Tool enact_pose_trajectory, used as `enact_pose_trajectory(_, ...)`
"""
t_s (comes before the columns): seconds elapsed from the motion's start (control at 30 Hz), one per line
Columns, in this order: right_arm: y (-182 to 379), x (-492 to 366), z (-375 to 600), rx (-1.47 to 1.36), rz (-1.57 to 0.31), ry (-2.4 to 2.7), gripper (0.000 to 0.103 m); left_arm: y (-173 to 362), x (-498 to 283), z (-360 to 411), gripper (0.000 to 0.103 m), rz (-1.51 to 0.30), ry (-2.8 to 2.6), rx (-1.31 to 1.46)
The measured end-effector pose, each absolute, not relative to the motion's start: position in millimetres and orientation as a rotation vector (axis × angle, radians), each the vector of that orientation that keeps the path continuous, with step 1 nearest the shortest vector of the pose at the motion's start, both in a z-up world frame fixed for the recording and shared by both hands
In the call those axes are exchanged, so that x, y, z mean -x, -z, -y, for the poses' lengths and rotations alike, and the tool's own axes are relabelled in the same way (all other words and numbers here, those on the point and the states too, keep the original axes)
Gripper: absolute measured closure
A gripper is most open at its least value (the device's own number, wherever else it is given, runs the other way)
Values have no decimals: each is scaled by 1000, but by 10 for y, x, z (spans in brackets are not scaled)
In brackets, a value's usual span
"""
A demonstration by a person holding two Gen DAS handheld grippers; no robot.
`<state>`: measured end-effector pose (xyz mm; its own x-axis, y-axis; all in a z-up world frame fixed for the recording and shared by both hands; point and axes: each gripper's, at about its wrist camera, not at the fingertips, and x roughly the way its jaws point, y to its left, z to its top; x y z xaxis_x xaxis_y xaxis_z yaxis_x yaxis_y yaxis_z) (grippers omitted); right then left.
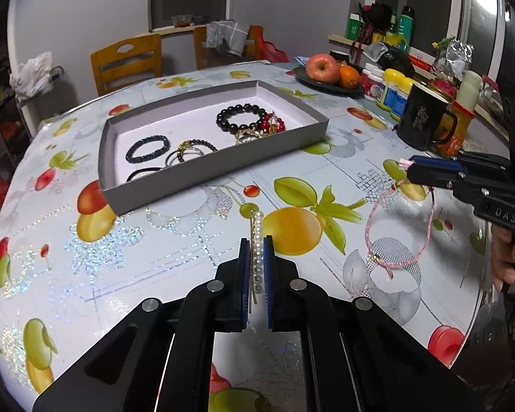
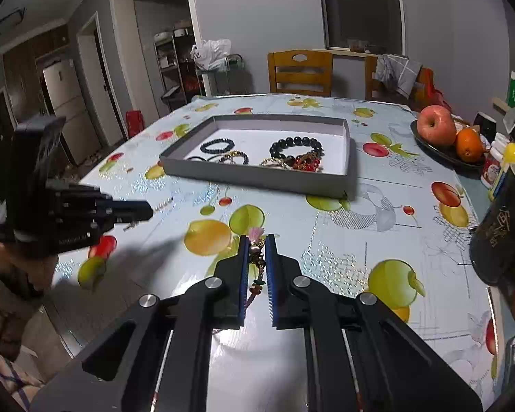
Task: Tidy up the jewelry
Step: 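Carry the pearl clip and pink bracelet over the gray tray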
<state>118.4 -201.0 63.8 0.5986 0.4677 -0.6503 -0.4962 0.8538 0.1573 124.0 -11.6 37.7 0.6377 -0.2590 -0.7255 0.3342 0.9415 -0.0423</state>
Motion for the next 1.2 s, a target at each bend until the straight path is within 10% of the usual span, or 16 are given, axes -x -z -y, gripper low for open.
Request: enact_pose_trajectory(1.2, -1397, -1960, 1474, 112, -593, -593, 94, -989, -1853, -220, 95, -722, 270, -65)
